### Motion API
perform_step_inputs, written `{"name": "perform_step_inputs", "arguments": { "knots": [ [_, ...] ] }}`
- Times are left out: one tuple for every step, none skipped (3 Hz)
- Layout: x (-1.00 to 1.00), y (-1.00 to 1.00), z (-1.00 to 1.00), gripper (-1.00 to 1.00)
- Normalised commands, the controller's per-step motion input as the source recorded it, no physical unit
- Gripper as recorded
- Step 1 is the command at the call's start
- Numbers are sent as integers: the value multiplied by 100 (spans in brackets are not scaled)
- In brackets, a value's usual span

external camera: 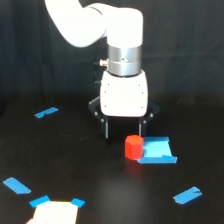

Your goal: Pick up the red object from the table

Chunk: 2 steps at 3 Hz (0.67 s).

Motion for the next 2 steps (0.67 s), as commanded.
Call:
{"name": "perform_step_inputs", "arguments": {
  "knots": [
    [14,-48,-27,-100],
    [-45,-4,-1,-100]
  ]
}}
